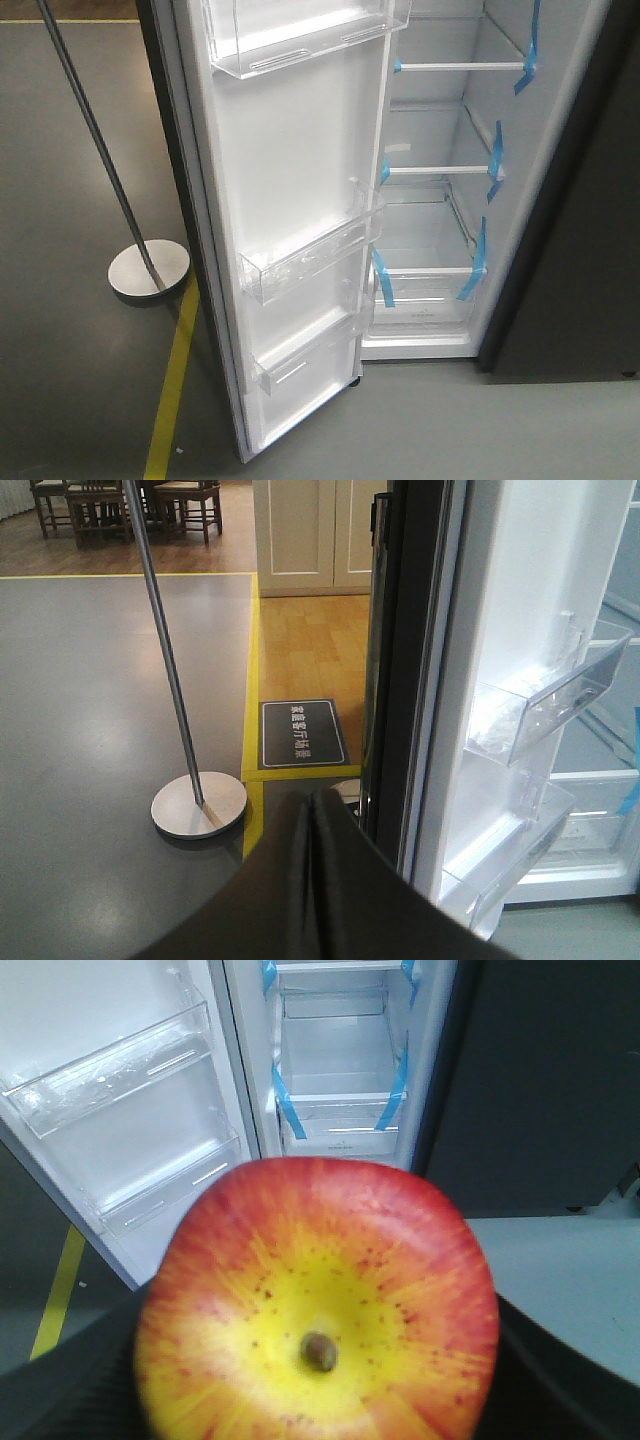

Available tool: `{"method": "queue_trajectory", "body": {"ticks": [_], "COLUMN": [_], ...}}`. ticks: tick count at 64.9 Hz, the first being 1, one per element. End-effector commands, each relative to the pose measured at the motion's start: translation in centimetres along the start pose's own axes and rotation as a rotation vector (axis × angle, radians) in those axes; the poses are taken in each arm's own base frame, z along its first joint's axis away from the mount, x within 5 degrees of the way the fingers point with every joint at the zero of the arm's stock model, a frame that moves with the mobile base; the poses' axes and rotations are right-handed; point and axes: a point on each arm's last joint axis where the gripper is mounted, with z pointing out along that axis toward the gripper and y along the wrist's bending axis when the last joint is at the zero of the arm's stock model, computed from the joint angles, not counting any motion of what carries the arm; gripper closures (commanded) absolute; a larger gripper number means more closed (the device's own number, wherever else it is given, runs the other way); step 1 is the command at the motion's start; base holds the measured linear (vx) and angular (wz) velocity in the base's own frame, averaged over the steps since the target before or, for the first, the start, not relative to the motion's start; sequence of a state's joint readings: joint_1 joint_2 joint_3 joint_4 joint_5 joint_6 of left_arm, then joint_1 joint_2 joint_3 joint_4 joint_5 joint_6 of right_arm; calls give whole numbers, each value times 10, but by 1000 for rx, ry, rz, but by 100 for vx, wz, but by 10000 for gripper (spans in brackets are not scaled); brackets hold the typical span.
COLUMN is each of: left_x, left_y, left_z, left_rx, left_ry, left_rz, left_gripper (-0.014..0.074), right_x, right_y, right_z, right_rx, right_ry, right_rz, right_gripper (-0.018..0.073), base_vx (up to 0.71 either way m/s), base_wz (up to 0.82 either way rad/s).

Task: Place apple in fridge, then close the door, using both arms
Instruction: 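Drive closer to the refrigerator door bins holding the apple in the right gripper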

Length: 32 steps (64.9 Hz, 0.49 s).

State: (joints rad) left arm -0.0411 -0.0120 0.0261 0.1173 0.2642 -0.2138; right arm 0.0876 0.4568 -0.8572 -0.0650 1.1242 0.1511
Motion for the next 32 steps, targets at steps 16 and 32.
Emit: {"method": "queue_trajectory", "body": {"ticks": [16, 32], "left_x": [0, 0], "left_y": [-1, -1], "left_z": [1, 1], "left_rx": [19, 19], "left_ry": [-62, -62], "left_rz": [-14, -14], "left_gripper": [602, 602], "right_x": [-12, -12], "right_y": [1, 1], "right_z": [-5, -5], "right_rx": [-2, -2], "right_ry": [-91, -91], "right_rz": [-6, -6], "right_gripper": [424, 424], "base_vx": [3, 3], "base_wz": [0, 0]}}
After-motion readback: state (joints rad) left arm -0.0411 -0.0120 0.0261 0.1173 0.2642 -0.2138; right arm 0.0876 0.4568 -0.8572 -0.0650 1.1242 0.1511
